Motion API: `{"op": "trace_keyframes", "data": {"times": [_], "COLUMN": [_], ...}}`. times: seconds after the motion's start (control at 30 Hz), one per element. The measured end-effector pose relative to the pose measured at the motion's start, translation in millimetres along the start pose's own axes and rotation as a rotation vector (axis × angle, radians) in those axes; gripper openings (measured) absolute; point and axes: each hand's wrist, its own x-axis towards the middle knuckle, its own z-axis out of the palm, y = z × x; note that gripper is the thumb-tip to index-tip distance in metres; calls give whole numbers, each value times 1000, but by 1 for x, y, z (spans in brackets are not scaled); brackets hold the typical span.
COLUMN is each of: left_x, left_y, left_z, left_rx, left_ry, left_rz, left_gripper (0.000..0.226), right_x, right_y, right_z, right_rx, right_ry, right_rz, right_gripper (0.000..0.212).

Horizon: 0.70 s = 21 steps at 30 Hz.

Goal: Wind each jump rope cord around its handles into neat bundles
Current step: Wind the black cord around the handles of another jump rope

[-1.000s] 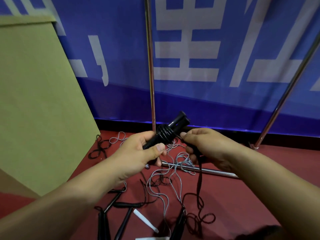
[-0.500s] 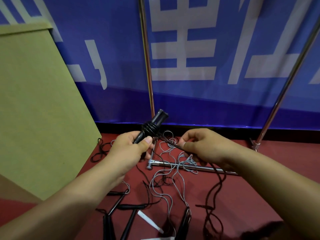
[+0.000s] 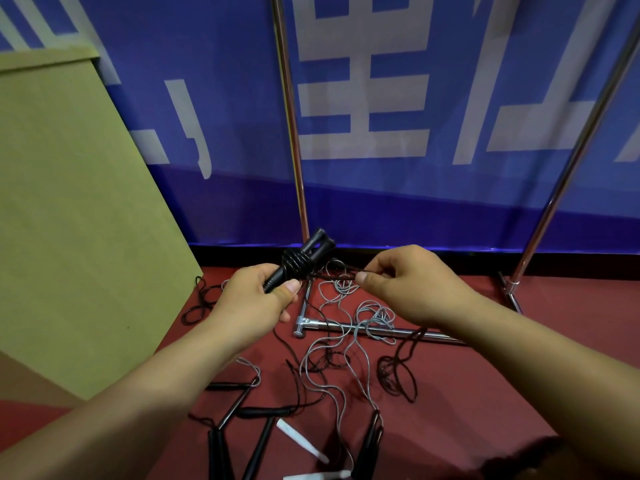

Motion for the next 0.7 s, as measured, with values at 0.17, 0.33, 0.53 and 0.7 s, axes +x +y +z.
{"op": "trace_keyframes", "data": {"times": [0.17,0.33,0.53,0.7], "left_x": [0,1,1,-1], "left_y": [-2,-1,7,12], "left_z": [1,1,0,1], "left_rx": [23,-86,-386,-471], "left_ry": [-29,-30,-95,-148], "left_rz": [-22,-69,-237,-240], "left_gripper": [14,13,22,20], "right_x": [-2,-2,2,7], "right_y": [-2,-1,2,5], "right_z": [-4,-5,-11,-17], "right_rx": [-51,-18,-50,0], "right_ry": [103,126,143,188], "right_rz": [-7,-39,14,44], "right_gripper": [20,18,24,21]}}
